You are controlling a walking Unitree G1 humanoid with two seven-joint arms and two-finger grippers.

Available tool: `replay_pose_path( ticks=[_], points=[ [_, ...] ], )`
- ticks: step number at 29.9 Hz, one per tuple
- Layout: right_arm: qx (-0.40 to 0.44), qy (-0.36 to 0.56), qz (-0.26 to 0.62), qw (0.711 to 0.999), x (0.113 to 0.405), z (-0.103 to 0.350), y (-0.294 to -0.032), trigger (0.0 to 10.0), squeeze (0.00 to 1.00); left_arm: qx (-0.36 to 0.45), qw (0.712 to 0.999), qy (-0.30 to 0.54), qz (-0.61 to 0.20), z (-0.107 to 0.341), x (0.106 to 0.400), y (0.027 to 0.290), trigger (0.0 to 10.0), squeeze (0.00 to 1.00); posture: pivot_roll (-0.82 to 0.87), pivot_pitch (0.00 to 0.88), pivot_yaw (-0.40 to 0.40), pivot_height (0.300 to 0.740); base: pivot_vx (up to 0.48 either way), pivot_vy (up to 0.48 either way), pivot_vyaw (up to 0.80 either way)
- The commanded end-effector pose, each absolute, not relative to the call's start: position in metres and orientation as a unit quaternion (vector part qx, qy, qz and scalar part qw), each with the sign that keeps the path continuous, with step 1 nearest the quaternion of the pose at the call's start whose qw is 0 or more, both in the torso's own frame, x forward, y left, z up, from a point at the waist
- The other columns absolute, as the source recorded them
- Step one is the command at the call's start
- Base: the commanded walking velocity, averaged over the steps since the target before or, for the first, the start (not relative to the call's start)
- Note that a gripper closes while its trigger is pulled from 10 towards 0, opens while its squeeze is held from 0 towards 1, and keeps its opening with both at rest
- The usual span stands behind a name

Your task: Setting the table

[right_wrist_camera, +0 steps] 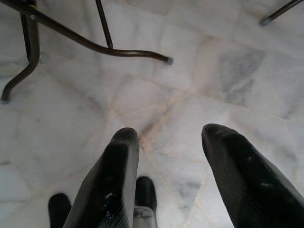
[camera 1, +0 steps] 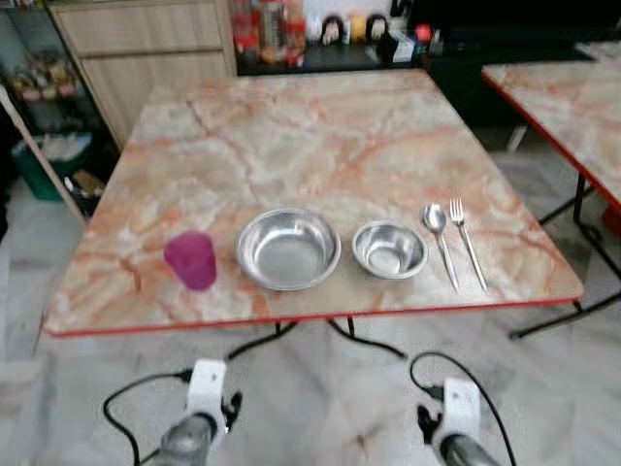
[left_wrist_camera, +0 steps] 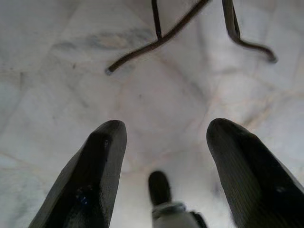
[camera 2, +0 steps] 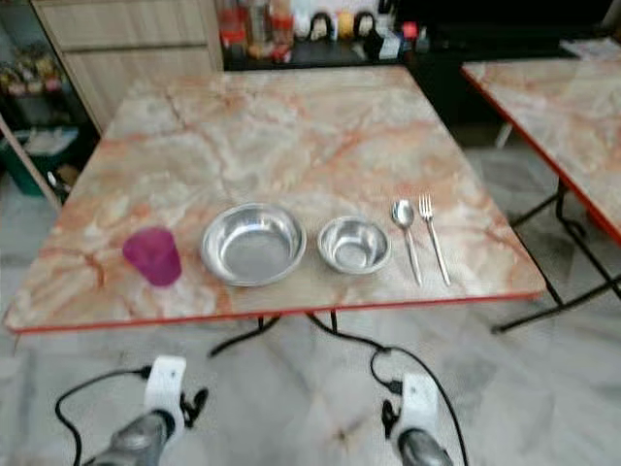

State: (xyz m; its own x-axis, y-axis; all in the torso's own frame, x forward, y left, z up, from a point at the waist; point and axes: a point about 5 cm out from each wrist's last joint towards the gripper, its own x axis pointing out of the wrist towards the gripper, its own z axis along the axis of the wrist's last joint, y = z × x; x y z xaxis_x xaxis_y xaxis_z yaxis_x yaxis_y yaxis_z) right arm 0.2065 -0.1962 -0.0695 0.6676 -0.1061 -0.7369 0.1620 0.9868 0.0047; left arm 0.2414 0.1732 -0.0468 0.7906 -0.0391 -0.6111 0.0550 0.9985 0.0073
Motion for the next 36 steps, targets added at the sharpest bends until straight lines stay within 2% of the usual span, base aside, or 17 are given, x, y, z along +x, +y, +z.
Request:
replay_pose_path(
  ticks=[1, 7, 30, 36],
  points=[
    [0.041, 0.408, -0.071, 0.910, 0.203, -0.072, -0.192, 10.0, 0.00, 0.008, 0.950, 0.311, -0.011, -0.044, 0.243, 0.182, 10.0, 0.00, 0.06, 0.102, -0.028, 0.740, 0.000, 0.000, 0.00],
    [0.036, 0.413, -0.062, 0.908, 0.200, -0.074, -0.189, 10.0, 0.00, 0.007, 0.951, 0.310, -0.003, -0.044, 0.243, 0.185, 10.0, 0.00, 0.08, 0.108, -0.031, 0.740, 0.000, 0.000, 0.00],
    [0.030, 0.407, -0.063, 0.911, 0.203, -0.073, -0.190, 10.0, 0.00, 0.021, 0.949, 0.313, -0.024, -0.045, 0.243, 0.177, 10.0, 0.00, 0.07, 0.100, -0.030, 0.740, 0.000, -0.310, 0.04],
    [0.031, 0.407, -0.062, 0.911, 0.203, -0.072, -0.190, 10.0, 0.00, 0.012, 0.959, 0.282, 0.011, -0.034, 0.253, 0.189, 10.0, 0.00, 0.08, 0.105, -0.034, 0.740, 0.000, -0.092, 0.00]
  ],
)
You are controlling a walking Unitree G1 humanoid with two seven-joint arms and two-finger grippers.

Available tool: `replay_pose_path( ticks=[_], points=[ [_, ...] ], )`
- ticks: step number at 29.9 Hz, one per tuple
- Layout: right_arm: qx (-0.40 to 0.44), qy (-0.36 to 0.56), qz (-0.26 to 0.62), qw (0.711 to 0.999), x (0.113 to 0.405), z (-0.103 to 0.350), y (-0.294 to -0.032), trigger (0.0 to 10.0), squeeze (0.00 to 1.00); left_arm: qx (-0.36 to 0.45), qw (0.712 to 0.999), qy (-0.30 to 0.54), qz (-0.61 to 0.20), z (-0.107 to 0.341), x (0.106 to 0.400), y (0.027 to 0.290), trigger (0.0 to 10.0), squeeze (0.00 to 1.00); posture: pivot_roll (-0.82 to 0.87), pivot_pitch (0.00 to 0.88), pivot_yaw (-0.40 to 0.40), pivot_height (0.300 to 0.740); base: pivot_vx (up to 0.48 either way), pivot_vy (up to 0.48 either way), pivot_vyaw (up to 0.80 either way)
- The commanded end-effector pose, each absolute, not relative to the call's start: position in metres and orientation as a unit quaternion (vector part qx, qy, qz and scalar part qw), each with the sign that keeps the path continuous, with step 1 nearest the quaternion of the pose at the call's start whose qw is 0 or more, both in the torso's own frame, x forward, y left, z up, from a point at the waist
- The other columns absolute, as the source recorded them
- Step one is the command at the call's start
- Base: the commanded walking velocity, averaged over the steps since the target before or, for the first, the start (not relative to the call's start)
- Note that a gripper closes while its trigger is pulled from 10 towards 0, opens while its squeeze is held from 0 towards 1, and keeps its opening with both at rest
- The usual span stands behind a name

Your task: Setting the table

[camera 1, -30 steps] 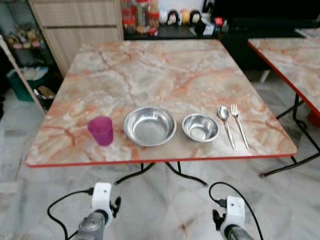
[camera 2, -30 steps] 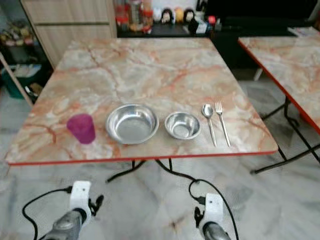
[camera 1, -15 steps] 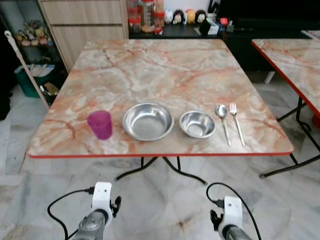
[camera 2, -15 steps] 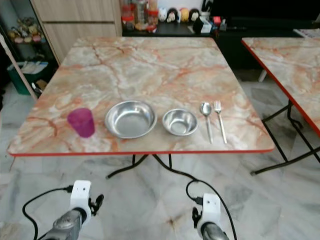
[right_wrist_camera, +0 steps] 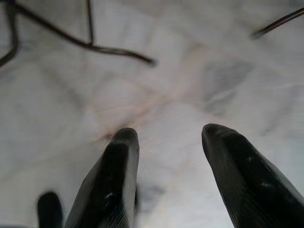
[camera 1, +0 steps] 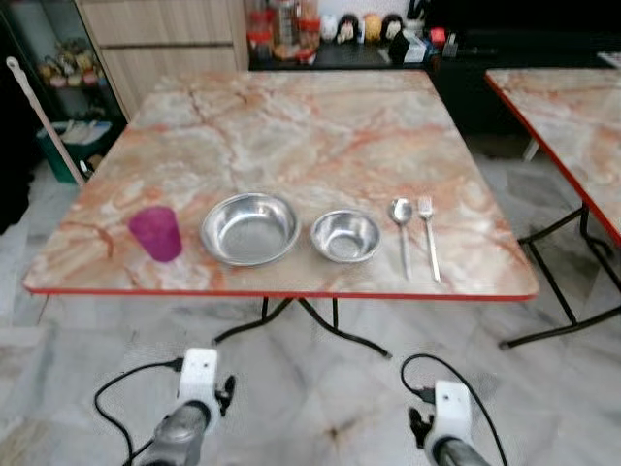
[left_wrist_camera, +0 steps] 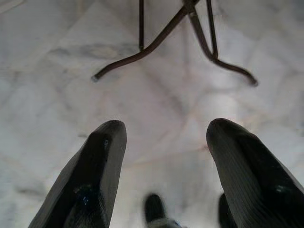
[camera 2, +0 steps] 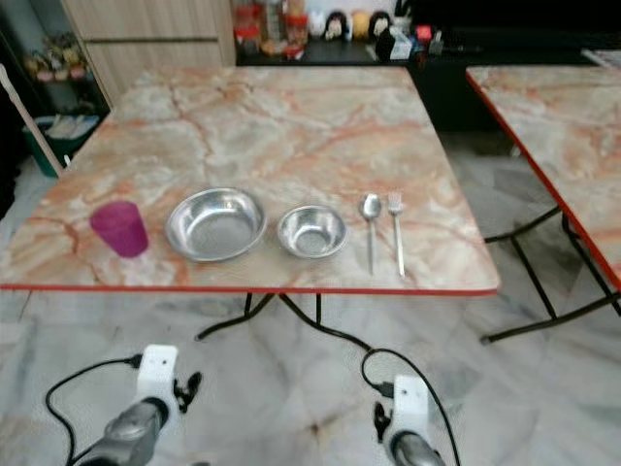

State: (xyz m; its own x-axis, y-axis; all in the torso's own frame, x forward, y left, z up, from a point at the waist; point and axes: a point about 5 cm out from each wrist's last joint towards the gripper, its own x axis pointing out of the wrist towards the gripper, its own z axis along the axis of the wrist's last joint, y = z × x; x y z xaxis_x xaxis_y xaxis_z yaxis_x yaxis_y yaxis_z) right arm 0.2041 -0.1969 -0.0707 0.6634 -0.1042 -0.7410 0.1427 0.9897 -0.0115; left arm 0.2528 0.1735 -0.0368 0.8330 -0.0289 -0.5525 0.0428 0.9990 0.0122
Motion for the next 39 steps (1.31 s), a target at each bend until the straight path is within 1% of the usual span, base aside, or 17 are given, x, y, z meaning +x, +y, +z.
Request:
replay_pose_path(
  ticks=[1, 5, 8, 9, 10, 11, 14, 15, 17, 21, 23, 27, 28, 30, 31, 34, 39],
  points=[
    [0.031, 0.408, -0.062, 0.911, 0.203, -0.072, -0.190, 10.0, 0.00, 0.010, 0.961, 0.276, 0.017, -0.032, 0.255, 0.191, 10.0, 0.00, 0.08, 0.105, -0.034, 0.740, 0.000, 0.000, 0.00],
    [0.031, 0.408, -0.060, 0.911, 0.203, -0.073, -0.190, 10.0, 0.00, -0.014, 0.973, 0.223, 0.053, -0.017, 0.267, 0.205, 10.0, 0.00, 0.08, 0.108, -0.035, 0.740, 0.000, 0.000, 0.00],
    [0.031, 0.408, -0.060, 0.910, 0.203, -0.073, -0.190, 10.0, 0.00, -0.021, 0.976, 0.210, 0.059, -0.013, 0.270, 0.207, 10.0, 0.00, 0.08, 0.108, -0.035, 0.740, 0.000, 0.000, 0.00],
    [0.030, 0.408, -0.059, 0.910, 0.203, -0.073, -0.190, 10.0, 0.00, -0.028, 0.979, 0.192, 0.062, -0.007, 0.274, 0.208, 10.0, 0.34, 0.08, 0.114, -0.038, 0.740, 0.000, 0.000, 0.00],
    [0.030, 0.408, -0.059, 0.910, 0.203, -0.073, -0.190, 10.0, 0.00, -0.028, 0.979, 0.192, 0.062, -0.007, 0.274, 0.208, 10.0, 0.34, 0.08, 0.114, -0.038, 0.740, 0.000, 0.000, 0.00],
    [0.030, 0.409, -0.058, 0.910, 0.202, -0.073, -0.190, 10.0, 0.00, -0.039, 0.983, 0.164, 0.066, 0.001, 0.280, 0.211, 10.0, 1.00, 0.09, 0.116, -0.039, 0.740, 0.000, 0.000, 0.00],
    [0.028, 0.410, -0.056, 0.910, 0.202, -0.073, -0.189, 10.0, 0.00, -0.056, 0.992, 0.093, 0.068, 0.023, 0.292, 0.217, 10.0, 1.00, 0.09, 0.120, -0.036, 0.740, 0.000, 0.000, 0.00],
    [0.028, 0.410, -0.056, 0.910, 0.202, -0.073, -0.189, 10.0, 0.00, -0.056, 0.992, 0.093, 0.068, 0.023, 0.292, 0.217, 10.0, 1.00, 0.09, 0.120, -0.036, 0.740, 0.000, 0.000, 0.00],
    [0.028, 0.410, -0.054, 0.910, 0.202, -0.073, -0.189, 10.0, 0.00, -0.052, 0.996, 0.051, 0.054, 0.034, 0.293, 0.215, 10.0, 1.00, 0.09, 0.121, -0.034, 0.740, 0.000, 0.000, 0.00],
    [0.027, 0.411, -0.052, 0.910, 0.201, -0.074, -0.188, 10.0, 0.00, -0.042, 0.998, 0.031, 0.039, 0.039, 0.289, 0.213, 10.0, 1.00, 0.10, 0.123, -0.034, 0.740, 0.000, 0.000, 0.00],
    [0.027, 0.412, -0.050, 0.909, 0.200, -0.074, -0.187, 10.0, 0.00, -0.003, 1.000, 0.019, 0.007, 0.043, 0.283, 0.210, 10.0, 1.00, 0.10, 0.128, -0.035, 0.740, 0.000, 0.000, 0.00],
    [0.027, 0.412, -0.048, 0.909, 0.200, -0.074, -0.187, 10.0, 0.00, -0.023, 0.999, -0.026, -0.005, 0.063, 0.283, 0.209, 10.0, 1.00, 0.11, 0.130, -0.036, 0.740, 0.000, 0.000, 0.00],
    [0.026, 0.412, -0.048, 0.909, 0.200, -0.074, -0.187, 10.0, 0.00, -0.038, 0.998, -0.042, -0.004, 0.071, 0.284, 0.209, 10.0, 0.00, 0.11, 0.131, -0.036, 0.740, 0.000, 0.000, 0.00],
    [0.025, 0.413, -0.047, 0.909, 0.200, -0.074, -0.187, 10.0, 0.00, -0.079, 0.994, -0.073, 0.001, 0.089, 0.289, 0.209, 10.0, 0.00, 0.11, 0.130, -0.039, 0.740, 0.000, 0.000, 0.00],
    [0.025, 0.413, -0.047, 0.909, 0.200, -0.074, -0.187, 10.0, 0.00, -0.079, 0.994, -0.073, 0.001, 0.089, 0.289, 0.209, 10.0, 0.00, 0.11, 0.130, -0.039, 0.740, 0.000, 0.000, 0.00],
    [0.024, 0.413, -0.046, 0.909, 0.200, -0.074, -0.188, 10.0, 0.00, -0.156, 0.978, -0.135, -0.028, 0.134, 0.300, 0.202, 10.0, 0.00, 0.11, 0.128, -0.040, 0.740, 0.000, 0.000, 0.00],
    [0.025, 0.413, -0.047, 0.909, 0.200, -0.074, -0.188, 10.0, 0.00, -0.187, 0.973, -0.126, -0.046, 0.150, 0.312, 0.191, 10.0, 0.00, 0.09, 0.123, -0.034, 0.740, 0.000, 0.000, 0.00]
  ],
)
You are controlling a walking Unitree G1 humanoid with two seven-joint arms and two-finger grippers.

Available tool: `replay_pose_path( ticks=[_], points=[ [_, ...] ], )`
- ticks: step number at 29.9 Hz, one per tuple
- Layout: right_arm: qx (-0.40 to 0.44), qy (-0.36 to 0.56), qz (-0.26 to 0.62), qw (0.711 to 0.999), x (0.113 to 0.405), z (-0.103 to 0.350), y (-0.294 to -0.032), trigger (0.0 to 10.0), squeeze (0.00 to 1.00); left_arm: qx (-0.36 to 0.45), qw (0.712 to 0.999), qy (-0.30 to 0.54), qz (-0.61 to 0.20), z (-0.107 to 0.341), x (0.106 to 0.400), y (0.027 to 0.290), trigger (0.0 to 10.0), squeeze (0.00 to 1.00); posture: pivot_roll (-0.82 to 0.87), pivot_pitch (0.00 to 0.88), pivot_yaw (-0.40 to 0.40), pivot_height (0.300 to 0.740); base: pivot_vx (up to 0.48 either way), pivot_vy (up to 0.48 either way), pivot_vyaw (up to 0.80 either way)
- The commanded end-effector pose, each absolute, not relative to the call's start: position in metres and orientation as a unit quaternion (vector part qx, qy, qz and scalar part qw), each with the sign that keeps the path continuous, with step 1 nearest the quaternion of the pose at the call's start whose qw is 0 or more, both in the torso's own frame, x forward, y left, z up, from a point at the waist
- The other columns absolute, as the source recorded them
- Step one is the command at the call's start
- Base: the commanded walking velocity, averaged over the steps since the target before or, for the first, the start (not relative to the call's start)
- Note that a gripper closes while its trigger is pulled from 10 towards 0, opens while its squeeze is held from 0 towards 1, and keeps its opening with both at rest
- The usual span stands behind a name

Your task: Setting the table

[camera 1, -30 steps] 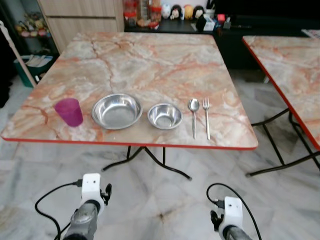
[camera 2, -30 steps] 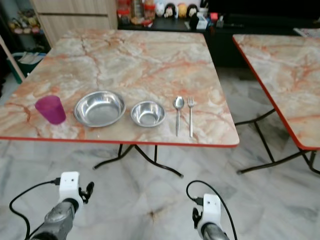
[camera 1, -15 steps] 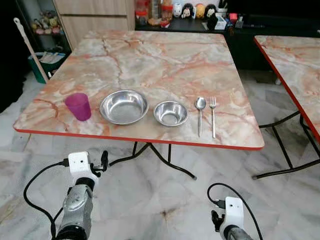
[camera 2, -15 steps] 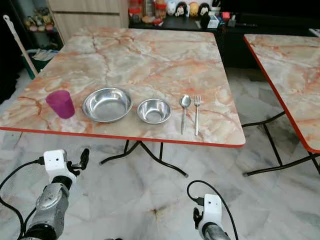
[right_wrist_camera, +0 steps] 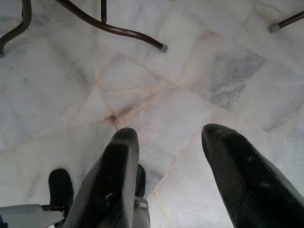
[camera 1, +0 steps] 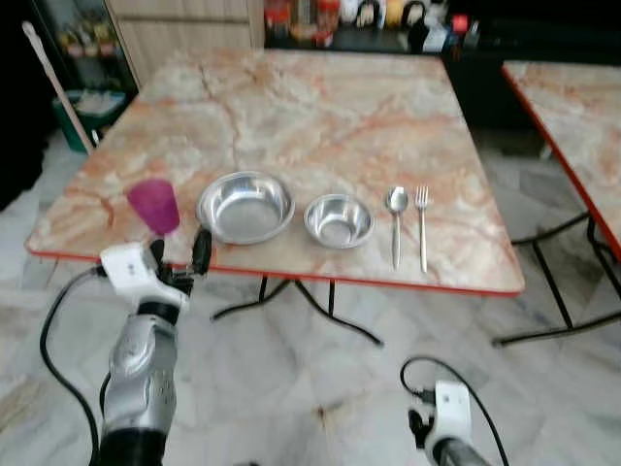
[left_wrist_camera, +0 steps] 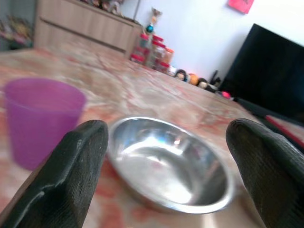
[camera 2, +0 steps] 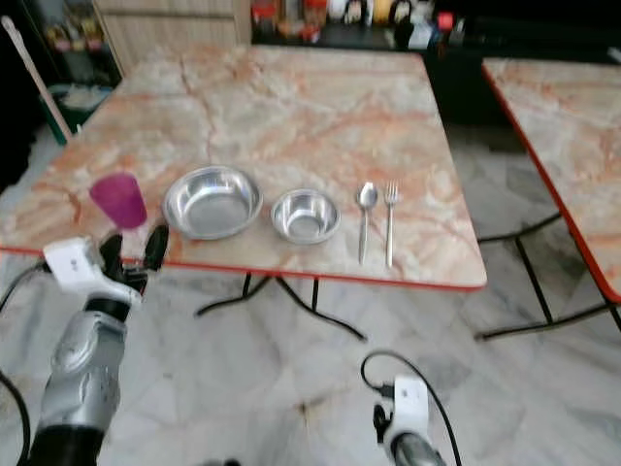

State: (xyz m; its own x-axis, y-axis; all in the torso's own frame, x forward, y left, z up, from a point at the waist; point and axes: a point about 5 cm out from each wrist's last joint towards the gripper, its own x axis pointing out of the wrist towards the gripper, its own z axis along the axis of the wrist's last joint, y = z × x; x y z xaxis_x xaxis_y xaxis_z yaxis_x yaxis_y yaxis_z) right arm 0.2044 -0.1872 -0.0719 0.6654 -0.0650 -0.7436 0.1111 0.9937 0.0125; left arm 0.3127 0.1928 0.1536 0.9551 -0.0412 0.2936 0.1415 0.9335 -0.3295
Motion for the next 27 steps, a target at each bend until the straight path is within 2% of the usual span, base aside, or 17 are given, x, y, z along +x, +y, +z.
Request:
replay_pose_path(
  ticks=[1, 4, 6, 8, 21, 27],
  points=[
    [0.025, 0.413, -0.047, 0.909, 0.200, -0.074, -0.188, 10.0, 0.00, -0.189, 0.974, -0.116, -0.053, 0.151, 0.316, 0.187, 10.0, 0.00, 0.09, 0.121, -0.033, 0.740, 0.000, 0.000, 0.00],
    [0.028, 0.412, -0.050, 0.910, 0.201, -0.074, -0.188, 10.0, 0.00, -0.152, 0.983, -0.072, -0.066, 0.154, 0.326, 0.170, 10.0, 0.00, 0.08, 0.115, -0.028, 0.740, 0.000, 0.000, 0.00],
    [0.028, 0.412, -0.050, 0.910, 0.200, -0.074, -0.188, 10.0, 0.00, -0.151, 0.984, -0.065, -0.061, 0.154, 0.327, 0.169, 10.0, 0.00, 0.08, 0.115, -0.028, 0.740, 0.000, 0.000, 0.00],
    [0.029, 0.411, -0.052, 0.910, 0.200, -0.074, -0.188, 10.0, 0.00, -0.173, 0.984, -0.027, -0.029, 0.156, 0.333, 0.167, 10.0, 0.00, 0.07, 0.112, -0.026, 0.740, 0.000, 0.000, 0.00],
    [0.028, 0.413, -0.049, 0.909, 0.200, -0.075, -0.187, 10.0, 0.00, -0.213, 0.971, 0.074, 0.075, 0.149, 0.354, 0.162, 10.0, 0.00, 0.06, 0.081, -0.021, 0.740, 0.000, 0.000, 0.00],
    [0.029, 0.414, -0.045, 0.909, 0.200, -0.075, -0.185, 10.0, 0.00, -0.227, 0.966, 0.097, 0.084, 0.146, 0.357, 0.157, 10.0, 0.00, 0.07, 0.069, -0.017, 0.740, 0.000, 0.000, 0.00]
  ],
)
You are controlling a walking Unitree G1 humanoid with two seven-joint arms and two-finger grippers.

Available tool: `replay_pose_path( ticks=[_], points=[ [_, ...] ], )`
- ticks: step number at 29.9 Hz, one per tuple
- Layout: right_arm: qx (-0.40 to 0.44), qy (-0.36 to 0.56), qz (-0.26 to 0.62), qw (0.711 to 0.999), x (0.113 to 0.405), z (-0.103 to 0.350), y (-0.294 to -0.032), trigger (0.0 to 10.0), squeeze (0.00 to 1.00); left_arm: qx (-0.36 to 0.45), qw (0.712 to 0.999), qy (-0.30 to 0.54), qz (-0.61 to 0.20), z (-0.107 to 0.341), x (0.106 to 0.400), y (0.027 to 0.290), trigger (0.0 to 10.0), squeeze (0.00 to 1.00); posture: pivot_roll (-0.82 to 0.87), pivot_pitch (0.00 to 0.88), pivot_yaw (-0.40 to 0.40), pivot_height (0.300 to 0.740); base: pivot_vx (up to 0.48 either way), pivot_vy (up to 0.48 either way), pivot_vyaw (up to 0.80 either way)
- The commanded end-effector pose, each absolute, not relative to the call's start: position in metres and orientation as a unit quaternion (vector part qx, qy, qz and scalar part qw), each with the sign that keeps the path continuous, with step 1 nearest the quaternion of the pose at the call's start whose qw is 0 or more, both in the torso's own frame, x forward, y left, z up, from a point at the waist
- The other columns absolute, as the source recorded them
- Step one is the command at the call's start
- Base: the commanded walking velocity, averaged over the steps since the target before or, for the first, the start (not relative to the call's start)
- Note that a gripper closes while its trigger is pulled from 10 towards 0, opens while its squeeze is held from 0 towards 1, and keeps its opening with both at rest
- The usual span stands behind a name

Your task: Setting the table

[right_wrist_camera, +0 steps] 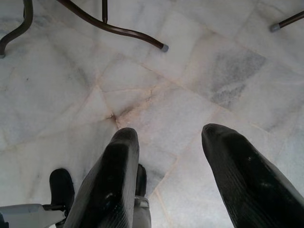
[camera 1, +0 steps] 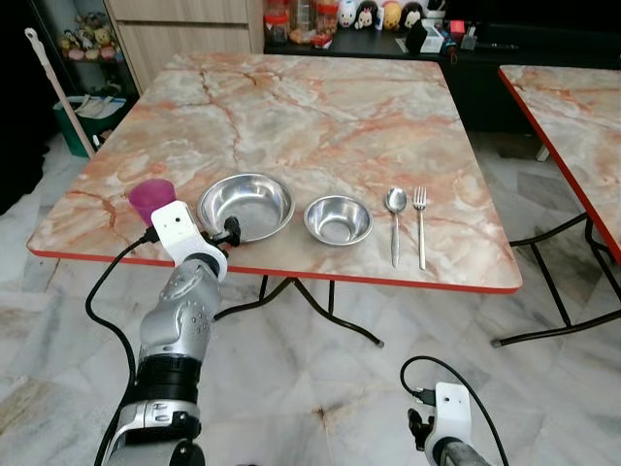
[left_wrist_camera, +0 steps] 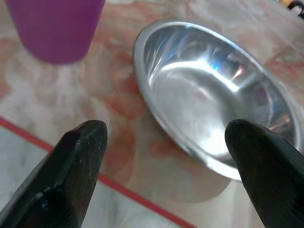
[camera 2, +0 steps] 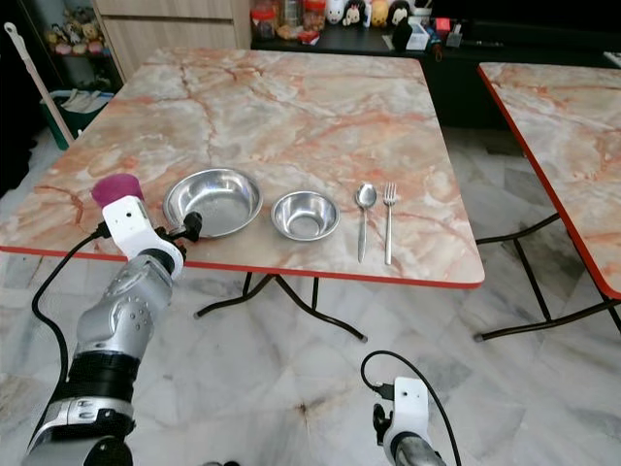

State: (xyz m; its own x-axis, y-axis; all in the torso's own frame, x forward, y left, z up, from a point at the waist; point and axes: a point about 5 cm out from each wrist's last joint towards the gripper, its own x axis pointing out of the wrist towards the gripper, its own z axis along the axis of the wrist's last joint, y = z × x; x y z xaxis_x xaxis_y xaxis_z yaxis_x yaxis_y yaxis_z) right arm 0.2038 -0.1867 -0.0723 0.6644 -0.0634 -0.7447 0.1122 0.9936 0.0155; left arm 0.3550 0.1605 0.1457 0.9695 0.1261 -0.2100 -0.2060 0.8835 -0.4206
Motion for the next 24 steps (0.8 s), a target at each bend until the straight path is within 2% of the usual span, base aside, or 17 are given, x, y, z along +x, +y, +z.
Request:
replay_pose_path(
  ticks=[1, 10, 24],
  points=[
    [0.029, 0.414, -0.044, 0.909, 0.200, -0.075, -0.184, 10.0, 0.00, -0.232, 0.964, 0.098, 0.082, 0.146, 0.358, 0.155, 10.0, 0.00, 0.06, 0.066, -0.015, 0.740, 0.000, 0.000, 0.00],
    [0.032, 0.411, -0.042, 0.910, 0.202, -0.074, -0.181, 10.0, 0.00, -0.263, 0.958, 0.099, 0.065, 0.155, 0.369, 0.138, 10.0, 0.00, 0.06, 0.068, -0.013, 0.740, 0.000, 0.000, 0.00],
    [0.042, 0.412, -0.051, 0.909, 0.200, -0.075, -0.181, 10.0, 0.00, -0.229, 0.966, 0.084, 0.081, 0.167, 0.387, 0.132, 10.0, 0.00, 0.04, 0.098, -0.001, 0.740, 0.000, 0.000, 0.00]
  ],
)
